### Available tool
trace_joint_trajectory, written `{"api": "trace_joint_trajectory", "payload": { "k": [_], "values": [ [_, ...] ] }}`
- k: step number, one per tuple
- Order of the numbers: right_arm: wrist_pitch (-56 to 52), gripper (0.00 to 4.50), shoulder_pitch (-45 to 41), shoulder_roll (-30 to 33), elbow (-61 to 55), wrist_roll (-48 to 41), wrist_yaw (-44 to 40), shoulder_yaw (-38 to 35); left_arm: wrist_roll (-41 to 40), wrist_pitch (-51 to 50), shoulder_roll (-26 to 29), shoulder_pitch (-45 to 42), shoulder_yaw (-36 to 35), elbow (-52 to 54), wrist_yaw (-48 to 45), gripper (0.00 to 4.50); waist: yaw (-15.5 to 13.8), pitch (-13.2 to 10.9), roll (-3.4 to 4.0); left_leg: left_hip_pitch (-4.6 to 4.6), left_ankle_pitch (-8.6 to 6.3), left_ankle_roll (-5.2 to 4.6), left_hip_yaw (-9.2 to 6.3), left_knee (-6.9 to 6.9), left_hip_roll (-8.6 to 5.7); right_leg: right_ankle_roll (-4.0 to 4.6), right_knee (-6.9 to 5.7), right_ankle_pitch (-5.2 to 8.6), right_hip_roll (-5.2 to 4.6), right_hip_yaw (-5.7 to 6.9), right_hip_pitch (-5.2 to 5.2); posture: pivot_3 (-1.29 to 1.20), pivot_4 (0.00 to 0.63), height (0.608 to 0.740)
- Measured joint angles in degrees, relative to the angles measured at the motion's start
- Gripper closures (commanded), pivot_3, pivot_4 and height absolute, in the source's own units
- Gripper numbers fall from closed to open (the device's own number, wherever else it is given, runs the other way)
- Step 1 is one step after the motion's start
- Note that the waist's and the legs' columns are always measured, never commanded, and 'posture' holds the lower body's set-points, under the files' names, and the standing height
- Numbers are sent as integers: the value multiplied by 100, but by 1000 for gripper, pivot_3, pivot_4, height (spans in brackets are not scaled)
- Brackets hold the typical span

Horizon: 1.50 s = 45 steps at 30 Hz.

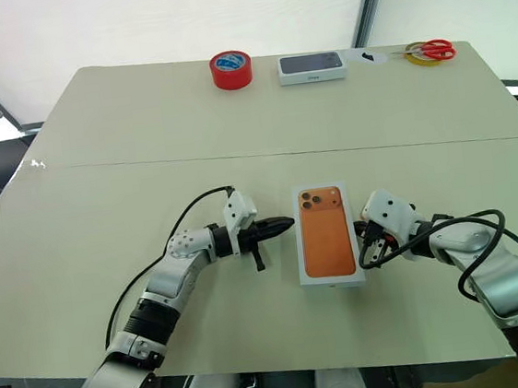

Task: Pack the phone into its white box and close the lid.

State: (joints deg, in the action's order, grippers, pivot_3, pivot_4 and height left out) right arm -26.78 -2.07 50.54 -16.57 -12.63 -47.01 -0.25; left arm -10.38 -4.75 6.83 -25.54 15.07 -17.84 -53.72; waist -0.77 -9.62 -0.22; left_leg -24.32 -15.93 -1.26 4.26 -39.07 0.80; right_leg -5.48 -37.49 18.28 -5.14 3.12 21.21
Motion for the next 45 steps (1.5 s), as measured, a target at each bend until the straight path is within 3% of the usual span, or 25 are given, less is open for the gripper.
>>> {"api": "trace_joint_trajectory", "payload": {
  "k": [16,25,29,36,44,45],
  "values": [
    [477,4467,-497,44,684,598,-132,94,-33,-113,15,-34,-40,17,131,4500,-6,1,-1,3,3,5,0,-6,0,-1,-2,0,2,1,-5,0,150,730],
    [-42,4467,-827,-265,551,-784,-487,-963,-296,-125,4,-16,-330,347,209,4500,-4,0,0,2,3,5,-1,-6,1,-1,-2,-1,1,1,-5,0,150,730],
    [-495,4467,-811,-438,119,-1397,-608,-952,-401,-223,-216,-334,-350,319,294,4500,-17,0,0,0,2,4,-1,-7,-2,-2,-3,-1,-1,1,-6,0,150,730],
    [313,4467,-327,106,-39,-235,-668,8,144,-53,-387,-922,22,-647,445,4500,3,4,3,6,-1,-2,5,-7,-6,-3,-2,-1,6,1,-6,0,150,730],
    [553,4467,-252,174,-87,26,-641,103,249,-175,-340,-909,132,-791,340,4500,-9,16,-19,49,-5,-5,-4,-7,-3,-3,10,-1,0,1,-57,0,150,730],
    [513,4495,-242,173,-101,-6,-655,92,231,-205,-321,-905,113,-790,303,4250,-7,16,-19,51,-5,-4,-5,-5,-2,-3,12,-1,-1,1,-59,0,150,730]
  ]
}}
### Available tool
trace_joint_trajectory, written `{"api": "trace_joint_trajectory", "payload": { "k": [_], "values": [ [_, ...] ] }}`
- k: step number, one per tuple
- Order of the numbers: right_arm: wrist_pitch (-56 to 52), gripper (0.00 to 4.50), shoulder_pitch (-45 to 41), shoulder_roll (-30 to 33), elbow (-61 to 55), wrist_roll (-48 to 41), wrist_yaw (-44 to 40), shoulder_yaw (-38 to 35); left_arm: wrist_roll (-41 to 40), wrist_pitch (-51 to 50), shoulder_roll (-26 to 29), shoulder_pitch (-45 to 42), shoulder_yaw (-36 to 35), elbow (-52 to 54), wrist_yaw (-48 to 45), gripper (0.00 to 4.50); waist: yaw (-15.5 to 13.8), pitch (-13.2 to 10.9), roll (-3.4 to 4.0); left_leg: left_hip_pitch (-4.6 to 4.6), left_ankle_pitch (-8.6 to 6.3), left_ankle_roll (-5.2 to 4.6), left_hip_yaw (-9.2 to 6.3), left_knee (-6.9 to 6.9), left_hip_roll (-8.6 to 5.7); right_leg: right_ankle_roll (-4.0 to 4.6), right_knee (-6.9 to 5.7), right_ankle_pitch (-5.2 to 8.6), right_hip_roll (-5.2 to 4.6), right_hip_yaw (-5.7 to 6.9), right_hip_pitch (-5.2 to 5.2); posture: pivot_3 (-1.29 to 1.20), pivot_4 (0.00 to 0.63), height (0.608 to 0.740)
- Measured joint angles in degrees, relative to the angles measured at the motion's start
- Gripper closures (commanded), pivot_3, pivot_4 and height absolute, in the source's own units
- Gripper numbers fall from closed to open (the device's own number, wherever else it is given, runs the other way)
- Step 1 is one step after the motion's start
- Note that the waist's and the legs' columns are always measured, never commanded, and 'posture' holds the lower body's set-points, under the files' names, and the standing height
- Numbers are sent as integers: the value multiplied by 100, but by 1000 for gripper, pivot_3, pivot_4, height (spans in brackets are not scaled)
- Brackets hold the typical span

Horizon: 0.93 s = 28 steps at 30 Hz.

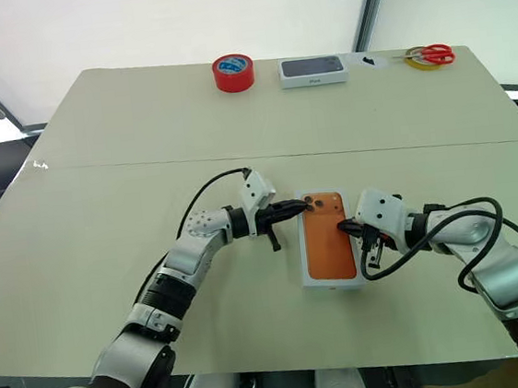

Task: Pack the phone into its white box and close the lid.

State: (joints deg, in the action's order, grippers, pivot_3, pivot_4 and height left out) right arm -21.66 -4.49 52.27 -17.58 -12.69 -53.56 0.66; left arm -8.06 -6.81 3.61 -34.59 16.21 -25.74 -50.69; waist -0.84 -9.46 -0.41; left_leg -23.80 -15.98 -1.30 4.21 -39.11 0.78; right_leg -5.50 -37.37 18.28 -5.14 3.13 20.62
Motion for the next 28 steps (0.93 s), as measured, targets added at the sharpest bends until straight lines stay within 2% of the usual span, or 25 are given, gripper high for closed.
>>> {"api": "trace_joint_trajectory", "payload": {
  "k": [2,5,9,12,14,18,21,28],
  "values": [
    [-60,4500,28,0,-20,-79,-44,-31,-214,-280,34,24,-135,67,-160,3690,6,0,1,1,1,2,-1,1,2,0,1,0,0,0,-1,0,150,730],
    [-744,3665,36,-177,-35,-810,-220,-270,-510,-600,265,273,-232,488,-418,2246,21,-1,1,1,1,4,-2,2,5,1,3,0,-1,0,-1,0,150,730],
    [-1140,1578,-227,-497,-14,-1499,-275,-538,-754,-916,746,518,-503,1309,-443,129,41,-9,12,-6,2,5,-2,6,6,1,3,0,-3,-2,9,0,150,730],
    [-945,27,-646,-509,225,-1622,-312,-852,-856,-938,1438,725,-867,2090,-479,0,49,-8,17,-5,2,7,-2,12,5,1,7,0,-3,-1,8,0,150,730],
    [-785,27,-692,-430,455,-1589,-414,-946,-865,-941,1814,905,-1111,2275,-441,0,25,-8,18,-6,2,7,-2,14,4,1,12,0,-4,-1,7,0,150,730],
    [-558,27,-722,51,1042,-1723,-1269,-1080,-905,-926,2726,1609,-1669,2630,-552,0,31,-15,24,-7,0,4,0,15,-3,2,13,0,-15,-1,8,0,150,730],
    [425,27,-737,305,1827,-1341,-1737,-1178,-1141,-924,3378,2181,-2308,2834,-704,0,47,-15,23,-4,-1,5,0,17,-3,3,14,1,-19,0,7,0,150,730],
    [1097,27,-798,276,2804,-1037,-2018,-1124,-1400,-1025,3700,3084,-2938,3215,-656,0,77,-18,32,-4,-2,7,1,25,-6,3,16,1,-27,0,11,0,150,730]
  ]
}}
